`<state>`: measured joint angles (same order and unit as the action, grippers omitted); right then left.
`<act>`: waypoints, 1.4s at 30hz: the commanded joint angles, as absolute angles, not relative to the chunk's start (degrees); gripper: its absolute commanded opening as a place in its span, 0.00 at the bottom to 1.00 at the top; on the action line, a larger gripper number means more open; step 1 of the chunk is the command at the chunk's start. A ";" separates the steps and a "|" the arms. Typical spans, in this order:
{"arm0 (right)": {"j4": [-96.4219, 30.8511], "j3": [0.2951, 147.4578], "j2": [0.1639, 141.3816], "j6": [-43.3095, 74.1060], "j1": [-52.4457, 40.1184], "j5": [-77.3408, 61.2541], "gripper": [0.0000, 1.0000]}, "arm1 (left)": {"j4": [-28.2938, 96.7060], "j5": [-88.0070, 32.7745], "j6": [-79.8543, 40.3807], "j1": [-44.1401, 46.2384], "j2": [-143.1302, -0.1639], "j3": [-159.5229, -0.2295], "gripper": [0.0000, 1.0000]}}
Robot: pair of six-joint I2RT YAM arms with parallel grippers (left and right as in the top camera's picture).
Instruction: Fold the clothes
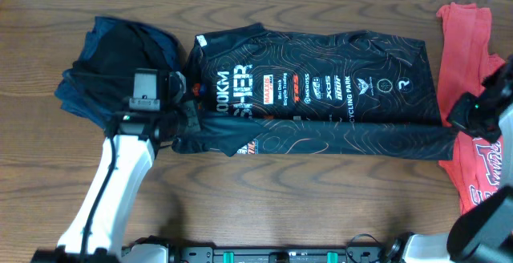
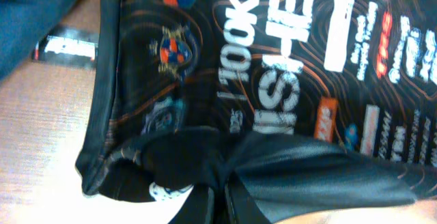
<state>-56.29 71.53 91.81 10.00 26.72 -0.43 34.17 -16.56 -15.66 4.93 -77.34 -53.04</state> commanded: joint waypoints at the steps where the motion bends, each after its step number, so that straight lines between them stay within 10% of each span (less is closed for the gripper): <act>1: -53.71 71.44 95.04 9.96 24.86 -0.67 0.01 | 32.14 -15.16 -16.21 4.69 -80.68 -53.04 0.06; 42: -37.80 71.42 104.29 12.14 22.00 -1.32 0.06 | 15.16 -10.11 -16.99 4.69 -94.85 -53.04 0.06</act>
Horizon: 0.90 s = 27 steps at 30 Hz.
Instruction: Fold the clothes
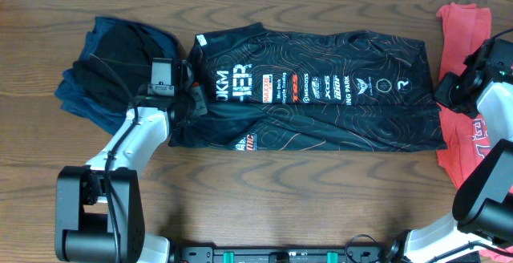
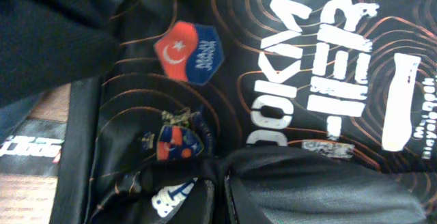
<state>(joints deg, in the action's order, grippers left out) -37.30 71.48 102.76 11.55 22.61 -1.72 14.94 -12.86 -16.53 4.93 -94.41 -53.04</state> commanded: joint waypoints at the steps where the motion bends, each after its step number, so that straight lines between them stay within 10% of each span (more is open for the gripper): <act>1: -38.44 71.42 104.73 12.16 22.00 -0.86 0.07 | 15.40 -9.28 -18.26 4.69 -94.85 -53.04 0.06; 12: -39.42 71.40 110.83 12.19 22.00 -0.75 0.05 | 15.77 -8.43 -20.69 4.69 -94.85 -53.04 0.41; 18: -38.26 71.40 111.18 12.16 22.00 -0.86 0.02 | 16.21 -8.43 -20.69 4.69 -94.85 -53.04 0.44; 27: -39.38 71.40 111.18 12.19 22.04 -0.89 0.32 | 17.74 -8.43 -20.69 4.69 -94.85 -52.93 0.44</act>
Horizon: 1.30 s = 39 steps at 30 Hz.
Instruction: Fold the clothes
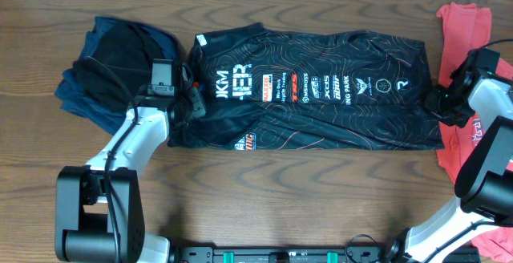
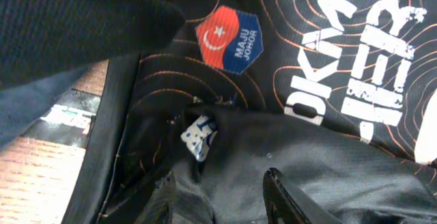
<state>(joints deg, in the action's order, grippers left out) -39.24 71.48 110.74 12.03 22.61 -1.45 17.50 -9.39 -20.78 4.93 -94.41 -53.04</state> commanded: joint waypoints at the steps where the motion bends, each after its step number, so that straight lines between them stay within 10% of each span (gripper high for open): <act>1: -39.38 71.40 111.18 12.19 22.04 -0.89 0.37 | 17.74 -8.43 -20.69 4.69 -94.85 -52.93 0.44; 9: -37.85 71.40 111.18 12.19 22.04 -1.19 0.35 | 17.76 -8.47 -20.69 4.69 -94.85 -52.93 0.44; 15: -37.19 71.40 111.18 12.19 22.04 -3.49 0.01 | 17.78 -8.47 -20.69 4.69 -94.85 -52.71 0.44; 33: -27.18 71.53 110.89 17.15 22.04 -9.30 0.01 | 17.91 -8.45 -20.67 4.69 -94.85 -52.71 0.44; 39: -28.75 71.53 110.89 15.88 22.31 -9.23 0.22 | 17.76 -8.45 -20.64 4.69 -94.85 -52.73 0.44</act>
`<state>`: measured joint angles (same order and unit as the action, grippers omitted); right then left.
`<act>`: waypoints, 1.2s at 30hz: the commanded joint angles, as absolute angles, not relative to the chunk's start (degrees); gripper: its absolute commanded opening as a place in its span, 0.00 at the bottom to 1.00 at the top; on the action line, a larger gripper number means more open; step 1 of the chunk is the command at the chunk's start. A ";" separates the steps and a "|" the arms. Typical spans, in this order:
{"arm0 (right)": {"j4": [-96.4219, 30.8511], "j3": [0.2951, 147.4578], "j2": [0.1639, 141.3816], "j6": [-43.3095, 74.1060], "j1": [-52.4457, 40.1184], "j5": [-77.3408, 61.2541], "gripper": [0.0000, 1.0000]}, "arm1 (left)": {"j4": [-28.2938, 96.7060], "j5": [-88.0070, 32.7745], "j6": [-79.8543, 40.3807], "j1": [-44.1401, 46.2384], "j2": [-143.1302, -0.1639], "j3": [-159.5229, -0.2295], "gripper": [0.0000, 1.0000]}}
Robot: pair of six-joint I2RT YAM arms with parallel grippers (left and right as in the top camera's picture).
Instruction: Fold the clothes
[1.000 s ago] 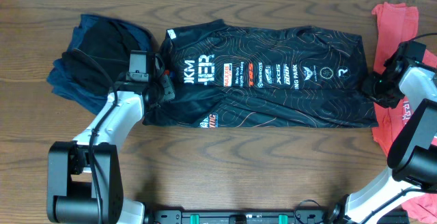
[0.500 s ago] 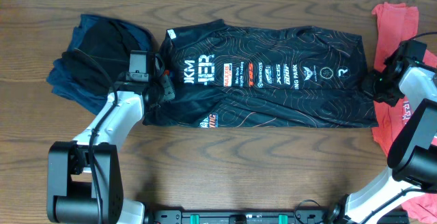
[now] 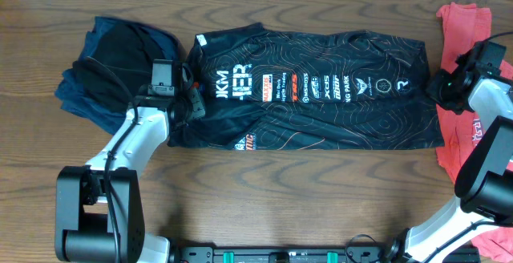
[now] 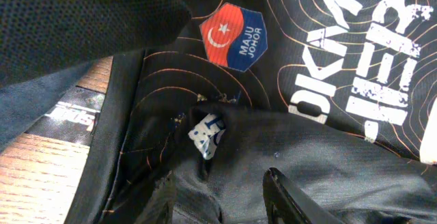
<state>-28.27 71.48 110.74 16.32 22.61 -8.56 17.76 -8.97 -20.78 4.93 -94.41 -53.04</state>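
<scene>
A black cycling jersey (image 3: 313, 95) with orange contour lines and white lettering lies lengthwise across the table's middle, its near part folded onto the rest. My left gripper (image 3: 189, 104) is over its left end, open (image 4: 222, 207), with the folded cloth and a white label (image 4: 207, 134) lying loose between the fingers (image 4: 283, 197). A red-and-blue badge (image 4: 232, 36) shows just beyond. My right gripper (image 3: 443, 85) is at the jersey's right edge; its jaws are too small to read.
A pile of dark blue and black clothes (image 3: 112, 66) sits left of the jersey, touching my left arm. A red shirt (image 3: 465, 62) lies at the right edge under my right arm. Bare wooden table (image 3: 304, 191) runs along the near side.
My right gripper has shifted a little toward the far side along the jersey's right edge. The left gripper stays open in nearly the same spot, and the jersey lies as before.
My left gripper was shut on the jersey's near left corner, with the near strip still spread toward me. Then it held that corner farther over the jersey, which looked narrower. Then it stood open with the fold lying on the jersey, as it does now.
</scene>
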 commanded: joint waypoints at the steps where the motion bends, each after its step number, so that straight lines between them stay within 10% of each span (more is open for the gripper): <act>1: -28.99 71.55 110.78 15.75 22.55 -9.23 0.24 | 17.63 -8.47 -20.62 4.69 -94.80 -52.75 0.44; 7: -29.10 71.61 108.01 15.81 25.28 -9.21 0.25 | 17.50 -13.17 -17.41 4.69 -91.53 -53.36 0.44; 12: -31.94 71.61 106.74 13.43 28.03 -8.80 0.01 | 17.54 -18.09 -17.41 5.52 -87.20 -53.36 0.44; 36: -37.15 71.44 111.00 2.04 29.54 -3.81 0.01 | 18.04 -19.90 -15.05 14.22 -99.00 -52.93 0.44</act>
